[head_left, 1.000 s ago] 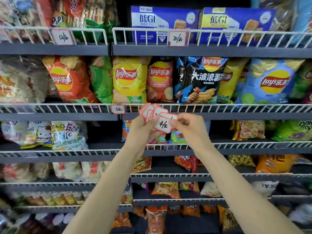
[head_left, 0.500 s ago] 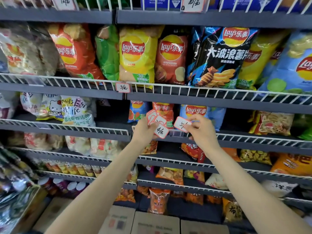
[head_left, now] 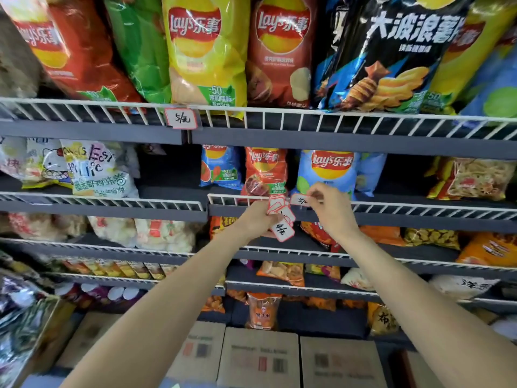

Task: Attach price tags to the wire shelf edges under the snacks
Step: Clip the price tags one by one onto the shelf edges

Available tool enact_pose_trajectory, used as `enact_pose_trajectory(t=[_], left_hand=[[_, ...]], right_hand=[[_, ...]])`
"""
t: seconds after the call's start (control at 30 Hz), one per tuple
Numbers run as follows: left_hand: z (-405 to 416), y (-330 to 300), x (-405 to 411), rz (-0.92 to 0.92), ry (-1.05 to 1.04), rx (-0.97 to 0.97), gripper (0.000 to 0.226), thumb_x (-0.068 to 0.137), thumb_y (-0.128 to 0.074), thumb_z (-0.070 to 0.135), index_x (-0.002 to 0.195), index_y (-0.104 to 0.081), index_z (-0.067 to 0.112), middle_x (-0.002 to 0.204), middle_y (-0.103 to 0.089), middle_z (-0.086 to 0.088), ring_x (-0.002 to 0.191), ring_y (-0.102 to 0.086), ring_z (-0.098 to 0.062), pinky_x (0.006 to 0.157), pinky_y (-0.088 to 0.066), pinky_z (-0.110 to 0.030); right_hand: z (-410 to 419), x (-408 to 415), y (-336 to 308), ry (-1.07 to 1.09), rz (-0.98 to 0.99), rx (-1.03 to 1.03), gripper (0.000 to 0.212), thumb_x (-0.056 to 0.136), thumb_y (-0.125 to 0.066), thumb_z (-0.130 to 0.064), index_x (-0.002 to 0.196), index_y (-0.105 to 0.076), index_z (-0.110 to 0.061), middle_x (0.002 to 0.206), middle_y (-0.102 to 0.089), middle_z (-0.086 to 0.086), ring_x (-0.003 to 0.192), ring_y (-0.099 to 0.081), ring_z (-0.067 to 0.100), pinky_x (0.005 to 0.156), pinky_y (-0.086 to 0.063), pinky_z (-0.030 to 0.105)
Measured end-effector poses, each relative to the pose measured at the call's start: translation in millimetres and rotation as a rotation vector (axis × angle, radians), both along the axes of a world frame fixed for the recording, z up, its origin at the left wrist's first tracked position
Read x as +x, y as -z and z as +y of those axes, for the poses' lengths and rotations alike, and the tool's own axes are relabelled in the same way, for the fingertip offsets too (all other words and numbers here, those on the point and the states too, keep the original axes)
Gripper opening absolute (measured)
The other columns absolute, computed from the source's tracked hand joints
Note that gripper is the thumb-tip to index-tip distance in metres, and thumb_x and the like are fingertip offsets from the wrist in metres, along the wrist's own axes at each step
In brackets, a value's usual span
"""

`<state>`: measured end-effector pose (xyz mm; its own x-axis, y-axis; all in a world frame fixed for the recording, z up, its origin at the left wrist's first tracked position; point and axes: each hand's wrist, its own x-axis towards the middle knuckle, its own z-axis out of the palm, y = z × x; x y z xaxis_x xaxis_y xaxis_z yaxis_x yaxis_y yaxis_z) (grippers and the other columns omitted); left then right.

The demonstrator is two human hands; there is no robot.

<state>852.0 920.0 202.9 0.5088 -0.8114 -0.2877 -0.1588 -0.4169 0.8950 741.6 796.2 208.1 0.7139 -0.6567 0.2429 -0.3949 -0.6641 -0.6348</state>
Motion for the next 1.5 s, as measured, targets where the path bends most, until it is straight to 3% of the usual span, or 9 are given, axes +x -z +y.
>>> enact_pose_trajectory(t=[0.33, 0.5, 0.6, 0.7, 0.97, 1.03, 1.17, 1.33, 1.5], left_hand=[[-2.0, 9.4, 4.3, 0.097, 0.024, -0.02, 0.019, 0.096, -0.049, 0.006, 0.114, -0.054, 0.006, 0.114, -0.064, -0.014, 0.097, -0.062, -0.018, 0.069, -0.056, -0.023], [-0.1, 10.4, 9.3, 0.03, 0.075, 0.007, 0.012, 0.095, -0.05, 0.007, 0.107, -0.053, 0.008, 0.109, -0.064, -0.01, 0.098, -0.062, -0.02, 0.074, -0.057, -0.028], [3.6, 13.9, 16.3, -0.044, 0.085, 0.043, 0.012, 0.095, -0.05, 0.008, 0.108, -0.052, 0.009, 0.112, -0.064, -0.011, 0.102, -0.063, -0.024, 0.08, -0.057, -0.036], [7.3, 15.4, 22.7, -0.132, 0.126, 0.086, 0.01, 0.096, -0.05, 0.009, 0.105, -0.051, 0.013, 0.11, -0.062, -0.008, 0.097, -0.063, -0.021, 0.076, -0.057, -0.033], [6.0, 9.6, 26.8, -0.233, 0.188, 0.13, 0.011, 0.096, -0.048, 0.008, 0.106, -0.048, 0.01, 0.106, -0.057, -0.007, 0.091, -0.06, -0.019, 0.059, -0.055, -0.02], [5.2, 8.3, 27.5, -0.257, 0.201, 0.147, 0.009, 0.096, -0.048, 0.009, 0.105, -0.048, 0.011, 0.104, -0.058, -0.006, 0.091, -0.06, -0.02, 0.063, -0.055, -0.023], [4.4, 8.0, 29.8, -0.407, 0.24, 0.203, 0.013, 0.095, -0.05, 0.013, 0.107, -0.052, 0.008, 0.114, -0.061, -0.014, 0.104, -0.06, -0.028, 0.088, -0.051, -0.041], [3.1, 7.9, 30.9, -0.387, 0.227, 0.216, 0.007, 0.095, -0.051, 0.015, 0.1, -0.049, 0.009, 0.11, -0.058, -0.01, 0.102, -0.06, -0.026, 0.082, -0.052, -0.037], [2.7, 6.5, 29.7, -0.354, 0.225, 0.208, 0.009, 0.095, -0.052, 0.014, 0.103, -0.049, 0.013, 0.118, -0.059, -0.012, 0.106, -0.06, -0.027, 0.089, -0.052, -0.042]], right_hand=[[-4.3, 2.6, 2.3, 0.031, -0.036, -0.197, 0.014, 0.089, -0.059, -0.007, 0.096, -0.071, -0.004, 0.095, -0.065, 0.011, 0.085, -0.059, 0.022, 0.072, -0.042, 0.023], [-5.5, 7.7, 2.4, -0.022, 0.017, -0.231, 0.018, 0.091, -0.056, -0.009, 0.101, -0.071, -0.005, 0.097, -0.065, 0.013, 0.086, -0.059, 0.022, 0.071, -0.035, 0.018], [-5.7, 10.4, 0.3, -0.072, 0.038, -0.249, 0.019, 0.092, -0.055, -0.009, 0.102, -0.071, -0.006, 0.096, -0.064, 0.013, 0.086, -0.06, 0.024, 0.074, -0.041, 0.023], [-6.7, 14.1, 2.8, -0.126, 0.142, -0.315, 0.02, 0.094, -0.053, -0.011, 0.102, -0.071, -0.007, 0.098, -0.062, 0.014, 0.087, -0.061, 0.028, 0.078, -0.049, 0.035], [-3.2, 17.0, 15.5, -0.071, 0.283, -0.461, 0.03, 0.091, -0.055, -0.005, 0.119, -0.059, -0.012, 0.105, -0.058, 0.011, 0.102, -0.054, 0.027, 0.07, -0.046, 0.034], [-2.5, 17.0, 16.1, -0.056, 0.275, -0.497, 0.019, 0.089, -0.055, -0.006, 0.107, -0.058, -0.013, 0.096, -0.059, 0.01, 0.094, -0.055, 0.028, 0.061, -0.04, 0.033], [-0.6, 16.9, 19.0, -0.035, 0.21, -0.474, 0.005, 0.09, -0.057, -0.011, 0.094, -0.059, -0.011, 0.088, -0.055, 0.008, 0.086, -0.053, 0.025, 0.056, -0.035, 0.03], [0.2, 20.5, 26.3, 0.032, 0.205, -0.51, 0.011, 0.086, -0.062, -0.008, 0.096, -0.066, -0.01, 0.094, -0.054, 0.009, 0.085, -0.055, 0.025, 0.055, -0.035, 0.027], [6.2, 20.6, 28.7, 0.064, 0.225, -0.581, 0.014, 0.074, -0.072, -0.001, 0.085, -0.067, -0.008, 0.077, -0.059, 0.01, 0.07, -0.058, 0.03, 0.045, -0.034, 0.025]])
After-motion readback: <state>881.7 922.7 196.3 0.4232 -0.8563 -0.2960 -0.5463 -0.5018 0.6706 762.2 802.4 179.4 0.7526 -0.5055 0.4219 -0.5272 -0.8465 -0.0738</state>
